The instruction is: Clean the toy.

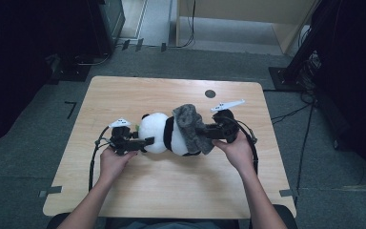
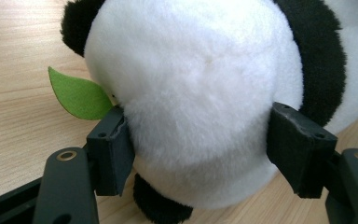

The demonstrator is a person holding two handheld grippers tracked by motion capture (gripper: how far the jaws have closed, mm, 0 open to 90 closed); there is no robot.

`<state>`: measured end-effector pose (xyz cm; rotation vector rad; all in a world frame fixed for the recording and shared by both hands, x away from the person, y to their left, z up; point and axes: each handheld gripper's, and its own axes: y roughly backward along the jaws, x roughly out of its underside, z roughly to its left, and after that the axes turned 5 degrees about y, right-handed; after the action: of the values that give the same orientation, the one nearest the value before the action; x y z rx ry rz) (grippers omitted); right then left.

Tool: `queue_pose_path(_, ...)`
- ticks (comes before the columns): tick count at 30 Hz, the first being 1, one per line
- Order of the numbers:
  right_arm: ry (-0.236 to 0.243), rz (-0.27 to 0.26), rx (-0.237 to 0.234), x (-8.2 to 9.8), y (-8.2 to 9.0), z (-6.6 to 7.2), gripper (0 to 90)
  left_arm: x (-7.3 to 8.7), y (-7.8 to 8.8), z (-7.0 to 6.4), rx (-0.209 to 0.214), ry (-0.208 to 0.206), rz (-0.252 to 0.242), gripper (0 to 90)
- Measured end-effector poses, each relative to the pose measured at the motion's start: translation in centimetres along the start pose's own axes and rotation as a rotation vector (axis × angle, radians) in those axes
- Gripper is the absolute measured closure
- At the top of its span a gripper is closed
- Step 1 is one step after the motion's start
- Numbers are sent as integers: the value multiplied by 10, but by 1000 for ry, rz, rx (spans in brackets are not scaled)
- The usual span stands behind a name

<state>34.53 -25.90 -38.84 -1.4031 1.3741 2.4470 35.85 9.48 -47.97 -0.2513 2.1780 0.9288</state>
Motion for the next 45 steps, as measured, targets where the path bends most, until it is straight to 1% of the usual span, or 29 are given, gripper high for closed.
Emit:
queue_pose_path(2, -14, 3, 13, 5, 0, -6, 747, 0, 0, 0, 0, 1, -1, 292)
queue_pose_path(4, -18, 7, 33, 9, 1, -11, 749, 0, 0, 0, 1, -2, 2, 292)
queue_pose_path(7, -42, 15, 53, 15, 1, -19, 751, 0, 0, 1, 1, -4, 3, 292)
queue_pose_path(13, -75, 19, 64, 27, -4, -31, 751, 0, 0, 1, 2, -5, 1, 292)
queue_pose_path(15, -84, 30, 69, 29, -5, -33, 751, 0, 0, 1, 3, -6, 1, 291)
queue_pose_path(17, -85, 22, 65, 29, -2, -33, 754, 0, 0, 1, 3, -3, 2, 291)
queue_pose_path(19, -77, 12, 66, 28, 2, -31, 755, 0, 0, 1, 2, -4, 3, 292)
queue_pose_path(20, -65, 7, 64, 28, 3, -30, 756, 0, 0, 1, 2, -4, 3, 292)
queue_pose_path(23, -47, -4, 59, 28, 11, -25, 757, 0, 0, 1, 1, -4, 6, 294)
queue_pose_path(25, -42, -21, 53, 26, 18, -22, 757, -1, 0, 1, 0, -3, 8, 294)
queue_pose_path(28, -20, -55, 26, 22, 29, -14, 757, -1, 1, 0, -2, -1, 13, 295)
queue_pose_path(30, 8, -67, 9, 18, 34, -6, 758, -2, 1, 0, -4, -2, 17, 297)
queue_pose_path(33, 66, -57, -19, 13, 34, 9, 759, -3, 1, -1, -5, -1, 20, 297)
queue_pose_path(36, 132, -38, -43, 8, 26, 26, 758, -3, 1, -1, -7, -4, 22, 297)
queue_pose_path(37, 155, -30, -51, 6, 22, 32, 758, -3, 1, -1, -8, -4, 21, 297)
queue_pose_path(39, 190, 1, -81, 4, 10, 44, 758, -3, 1, -2, -10, -3, 18, 298)
queue_pose_path(41, 209, 26, -101, 2, -1, 53, 759, -3, 1, -2, -12, -3, 16, 299)
queue_pose_path(43, 223, 49, -122, 2, -12, 59, 759, -4, 2, -3, -11, 0, 22, 300)
queue_pose_path(45, 234, 87, -145, 2, -24, 66, 760, -5, 2, -3, -9, 1, 27, 303)
